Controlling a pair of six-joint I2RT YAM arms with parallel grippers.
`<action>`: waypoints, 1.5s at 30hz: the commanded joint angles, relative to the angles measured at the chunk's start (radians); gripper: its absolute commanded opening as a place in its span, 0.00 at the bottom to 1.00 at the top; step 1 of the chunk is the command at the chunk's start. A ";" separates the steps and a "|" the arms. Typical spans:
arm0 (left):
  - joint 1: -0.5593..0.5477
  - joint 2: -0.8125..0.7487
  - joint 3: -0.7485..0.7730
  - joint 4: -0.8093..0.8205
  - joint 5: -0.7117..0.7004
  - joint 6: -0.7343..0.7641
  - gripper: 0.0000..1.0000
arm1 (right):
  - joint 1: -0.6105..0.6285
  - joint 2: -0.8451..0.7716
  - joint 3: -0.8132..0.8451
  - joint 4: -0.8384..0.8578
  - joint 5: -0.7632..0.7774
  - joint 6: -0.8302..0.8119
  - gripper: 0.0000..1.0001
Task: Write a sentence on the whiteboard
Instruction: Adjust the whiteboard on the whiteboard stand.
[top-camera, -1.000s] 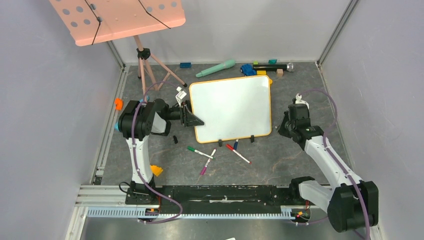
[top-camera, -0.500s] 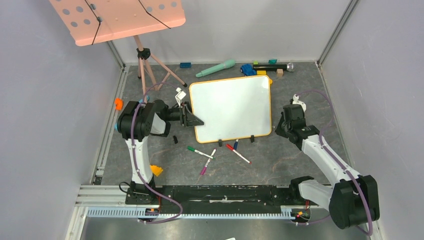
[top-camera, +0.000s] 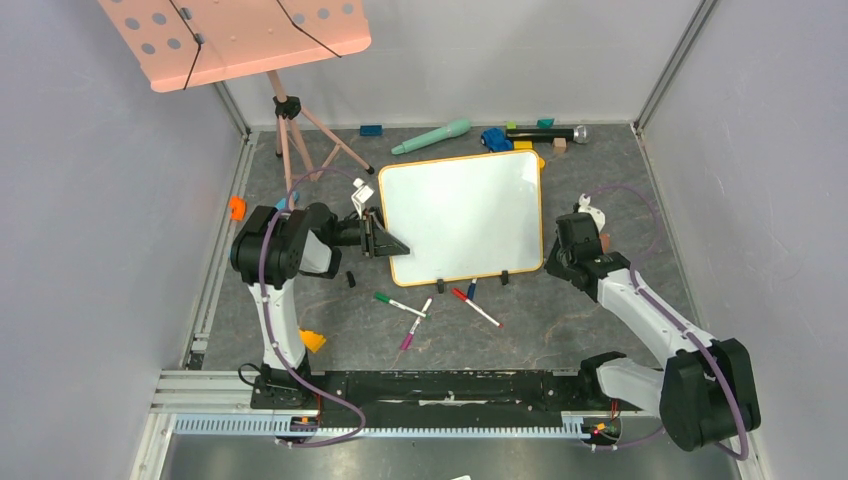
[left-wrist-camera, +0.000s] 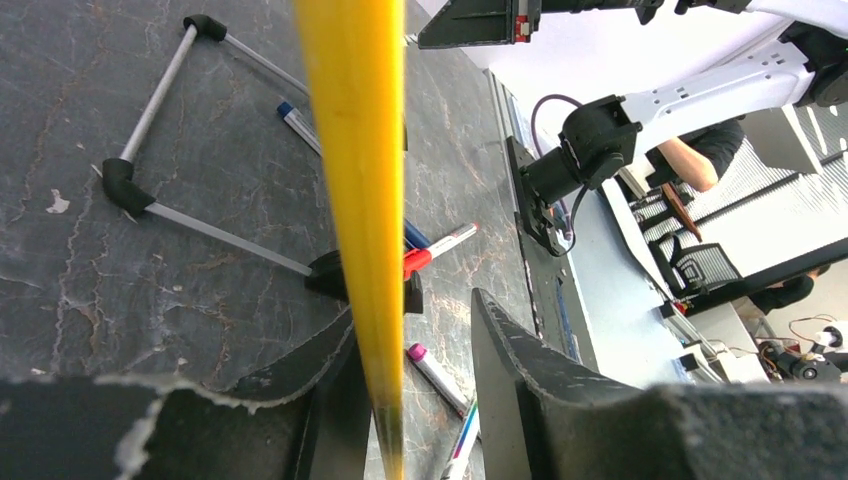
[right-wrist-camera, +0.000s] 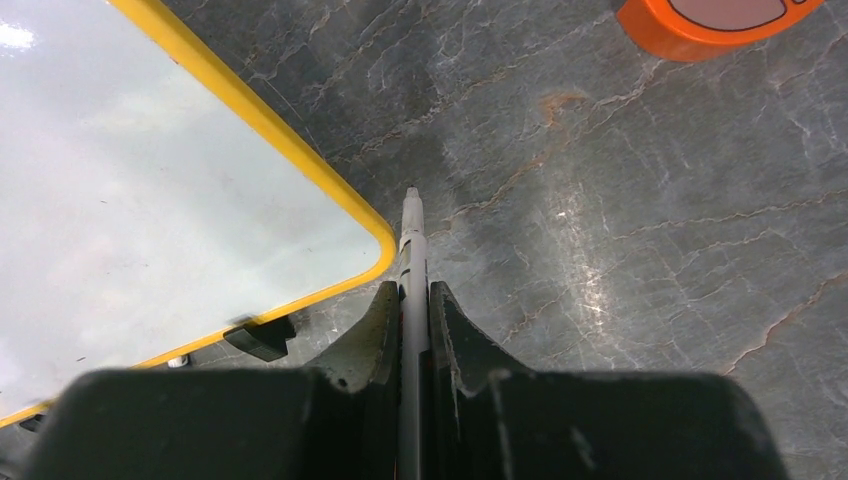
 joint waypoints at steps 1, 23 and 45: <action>-0.011 -0.052 -0.023 0.063 -0.008 -0.026 0.45 | 0.021 0.013 0.001 0.031 0.061 0.040 0.00; -0.014 -0.006 0.011 0.063 -0.019 0.030 0.02 | 0.032 0.031 0.006 0.053 0.095 0.044 0.00; 0.015 0.048 0.085 0.063 -0.072 0.239 0.02 | 0.032 0.156 0.100 0.108 0.074 0.013 0.00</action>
